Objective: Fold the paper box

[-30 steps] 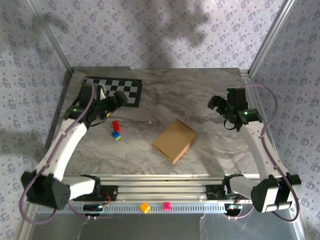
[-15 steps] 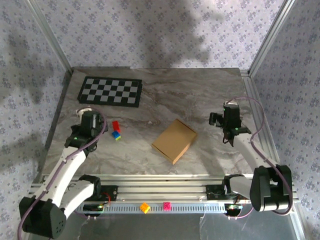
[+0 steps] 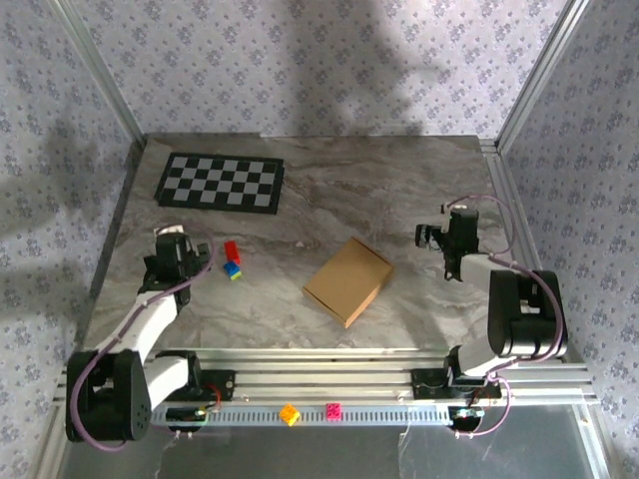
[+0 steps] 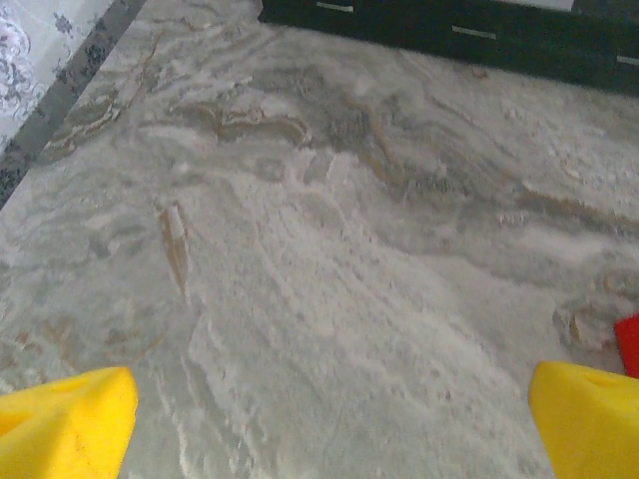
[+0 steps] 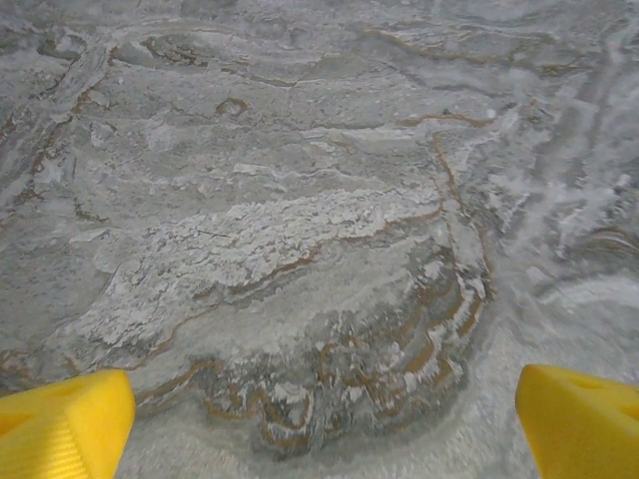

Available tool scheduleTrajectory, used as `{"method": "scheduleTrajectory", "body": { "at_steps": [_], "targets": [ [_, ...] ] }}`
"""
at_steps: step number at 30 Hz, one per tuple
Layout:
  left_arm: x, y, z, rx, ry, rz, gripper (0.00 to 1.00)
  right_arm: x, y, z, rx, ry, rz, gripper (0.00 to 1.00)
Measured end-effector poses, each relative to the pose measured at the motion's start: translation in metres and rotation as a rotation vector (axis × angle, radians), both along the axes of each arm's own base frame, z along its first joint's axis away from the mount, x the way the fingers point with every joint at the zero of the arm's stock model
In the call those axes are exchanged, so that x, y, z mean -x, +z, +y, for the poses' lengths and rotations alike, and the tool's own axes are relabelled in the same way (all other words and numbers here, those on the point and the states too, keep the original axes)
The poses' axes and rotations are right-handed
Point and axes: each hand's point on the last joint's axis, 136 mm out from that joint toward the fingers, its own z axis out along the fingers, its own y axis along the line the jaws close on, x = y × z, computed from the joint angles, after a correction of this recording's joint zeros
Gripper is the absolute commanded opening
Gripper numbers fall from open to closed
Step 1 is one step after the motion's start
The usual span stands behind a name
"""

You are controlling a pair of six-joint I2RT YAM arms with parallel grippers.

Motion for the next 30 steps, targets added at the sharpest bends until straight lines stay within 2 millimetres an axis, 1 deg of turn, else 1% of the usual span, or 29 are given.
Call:
{"method": "scheduleTrajectory", "body": {
  "at_steps": [2, 7, 14, 17, 20, 21, 23, 24, 27, 30],
  "targets": [
    [-0.01, -0.003, -0.001, 0.013, -0.009, -0.021, 1.0, -0.003, -0.001, -0.001, -0.009, 0.011, -0.011, 1.0],
    [-0.028, -0.013, 0.0, 0.038, -0.021, -0.051, 1.0, -0.012, 0.01, -0.007, -0.026, 0.016, -0.093, 1.0],
    [-0.06, -0.015, -0.001, 0.052, -0.054, -0.166, 1.0, -0.002, 0.006, -0.002, -0.038, 0.038, -0.13, 1.0],
    [-0.063, -0.02, -0.008, 0.036, -0.093, -0.222, 1.0, 0.001, 0.008, -0.001, -0.033, 0.04, -0.166, 1.0],
    [-0.052, -0.037, -0.014, 0.027, -0.119, -0.201, 1.0, 0.012, 0.003, 0.0, -0.015, 0.034, -0.209, 1.0],
    [-0.052, -0.037, -0.015, 0.027, -0.12, -0.201, 1.0, 0.017, -0.001, 0.001, -0.01, 0.034, -0.206, 1.0],
    [-0.058, -0.033, -0.014, 0.026, -0.119, -0.206, 1.0, 0.022, -0.006, 0.002, -0.005, 0.032, -0.198, 1.0],
    [-0.063, -0.027, -0.014, 0.024, -0.119, -0.224, 1.0, 0.021, -0.005, 0.002, -0.003, 0.031, -0.196, 1.0],
    [-0.074, -0.013, -0.014, 0.021, -0.119, -0.264, 1.0, 0.009, 0.007, 0.001, 0.012, 0.029, -0.226, 1.0],
    [-0.076, -0.01, -0.014, 0.021, -0.12, -0.273, 1.0, 0.003, 0.015, 0.0, 0.021, 0.025, -0.247, 1.0]
  ]
}}
